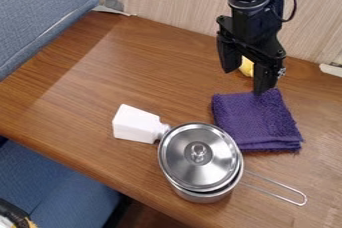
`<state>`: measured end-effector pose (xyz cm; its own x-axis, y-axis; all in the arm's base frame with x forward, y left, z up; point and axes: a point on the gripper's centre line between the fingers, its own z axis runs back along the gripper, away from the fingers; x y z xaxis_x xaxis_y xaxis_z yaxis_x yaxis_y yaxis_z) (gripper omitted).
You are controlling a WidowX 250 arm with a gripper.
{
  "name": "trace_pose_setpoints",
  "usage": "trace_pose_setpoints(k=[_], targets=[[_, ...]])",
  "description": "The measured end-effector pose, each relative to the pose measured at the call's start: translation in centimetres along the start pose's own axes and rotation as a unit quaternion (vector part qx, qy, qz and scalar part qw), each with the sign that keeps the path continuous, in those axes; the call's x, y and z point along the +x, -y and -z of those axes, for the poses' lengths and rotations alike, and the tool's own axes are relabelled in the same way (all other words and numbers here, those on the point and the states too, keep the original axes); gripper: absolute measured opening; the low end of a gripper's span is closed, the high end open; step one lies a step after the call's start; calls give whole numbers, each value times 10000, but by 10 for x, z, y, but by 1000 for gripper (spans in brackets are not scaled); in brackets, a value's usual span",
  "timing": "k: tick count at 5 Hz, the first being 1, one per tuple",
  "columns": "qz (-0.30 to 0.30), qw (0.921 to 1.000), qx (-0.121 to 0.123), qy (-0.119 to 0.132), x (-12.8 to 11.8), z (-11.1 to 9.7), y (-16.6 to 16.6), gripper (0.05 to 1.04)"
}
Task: Move the white jar to the top center of the table
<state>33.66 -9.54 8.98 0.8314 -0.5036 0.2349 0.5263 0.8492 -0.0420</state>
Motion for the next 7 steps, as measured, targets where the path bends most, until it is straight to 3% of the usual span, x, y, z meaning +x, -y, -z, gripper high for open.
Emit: trace_pose_setpoints(k=[1,2,3,4,5,6,7], targets=[[24,9998,-114,-173,-4,9,2,1000],[519,9972,-509,-165,-11,-11,-17,1000],[725,9943,-744,-228,-27,-27,-34,1000],[1326,9879,-778,-193,-44,-48,-51,1000],[2007,9779,-411,-427,-70,-55,-58,1000],[2632,9629,75,-596,-94,-56,-59,1000],[2785,9582,124,-635,-116,-47,-65,1000]])
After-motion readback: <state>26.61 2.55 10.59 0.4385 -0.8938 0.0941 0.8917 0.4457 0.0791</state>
